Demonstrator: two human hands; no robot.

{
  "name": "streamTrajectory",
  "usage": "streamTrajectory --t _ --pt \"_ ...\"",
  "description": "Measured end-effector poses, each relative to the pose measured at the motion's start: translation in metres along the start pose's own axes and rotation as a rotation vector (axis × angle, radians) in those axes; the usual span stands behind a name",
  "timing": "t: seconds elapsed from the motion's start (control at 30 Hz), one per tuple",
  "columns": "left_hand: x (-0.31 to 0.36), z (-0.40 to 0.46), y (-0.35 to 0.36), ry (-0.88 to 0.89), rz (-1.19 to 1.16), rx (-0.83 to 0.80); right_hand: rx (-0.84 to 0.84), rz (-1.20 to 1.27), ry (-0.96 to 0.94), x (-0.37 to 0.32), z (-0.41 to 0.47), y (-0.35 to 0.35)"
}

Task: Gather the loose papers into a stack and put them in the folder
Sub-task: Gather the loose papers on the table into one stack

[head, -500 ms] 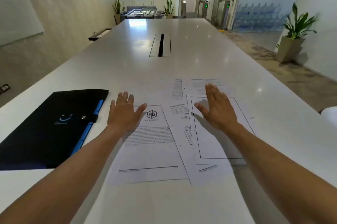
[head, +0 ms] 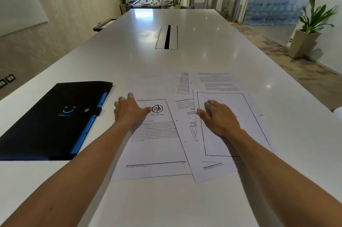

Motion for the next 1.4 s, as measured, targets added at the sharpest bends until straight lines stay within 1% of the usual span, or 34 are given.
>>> streamTrajectory --t 0.23,0.3,0.37,0.47,0.5,0.57,0.63,0.77,0.83,1.0,1.07,1.13,1.2,1.23,1.27,1.3,1.4 --pt "-0.003 0.008 -0.006 -0.109 -0.112 -0.049 -0.021 -0.005 0.01 0.004 0.003 0.005" --pt "-0.004 0.011 -0.004 -0.126 -0.145 -0.059 -0.018 -0.001 0.008 0.004 0.003 0.005" --pt "-0.004 0.013 -0.002 -0.122 -0.129 -0.065 -0.021 -0.003 0.007 0.004 0.003 0.007" --pt "-0.003 0.02 -0.001 -0.001 0.076 -0.099 -0.021 -0.007 0.003 0.005 0.003 0.007" --pt "-0.002 0.024 0.0 0.062 0.134 -0.137 -0.02 -0.003 0.001 0.006 0.003 0.007" --pt "-0.003 0.032 0.001 0.154 0.163 -0.251 -0.016 0.002 -0.006 0.005 0.003 0.007" --pt "-0.005 0.037 0.0 0.187 0.168 -0.325 -0.01 0.007 -0.014 0.005 0.002 0.007" --pt "-0.004 0.043 -0.005 0.226 0.265 -0.318 -0.005 0.016 -0.018 0.006 0.003 0.008" --pt "-0.003 0.045 -0.008 0.209 0.249 -0.304 0.0 0.022 -0.02 0.006 0.002 0.008" --pt "0.001 0.046 -0.011 0.153 0.087 -0.297 0.015 0.035 -0.025 0.006 0.001 0.008" --pt "0.006 0.045 -0.011 0.161 -0.015 -0.247 0.016 0.033 -0.024 0.006 0.002 0.008" --pt "0.01 0.04 -0.013 0.137 -0.249 -0.129 0.015 0.033 -0.02 0.006 0.002 0.008" --pt "0.005 0.032 -0.015 -0.004 -0.629 -0.023 0.007 0.032 -0.017 0.007 0.002 0.008" --pt "0.002 0.028 -0.014 -0.093 -0.821 0.002 0.004 0.033 -0.017 0.007 0.002 0.008" --pt "-0.002 0.023 -0.013 -0.17 -0.97 0.003 0.003 0.036 -0.017 0.006 0.002 0.008" --pt "-0.005 0.017 -0.012 -0.217 -1.047 -0.02 0.004 0.039 -0.018 0.006 0.002 0.008" --pt "-0.008 0.004 -0.007 -0.234 -1.117 -0.162 -0.004 0.04 -0.012 0.006 0.002 0.008"
Point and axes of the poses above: each hand's wrist, its own z-axis towards the middle knuckle, its own y-axis out of the palm, x = y × z, the point moved 4 cm from there along z, towards the middle knuckle, and after that the axes turned 9 degrees about y, right-handed, at the moved point
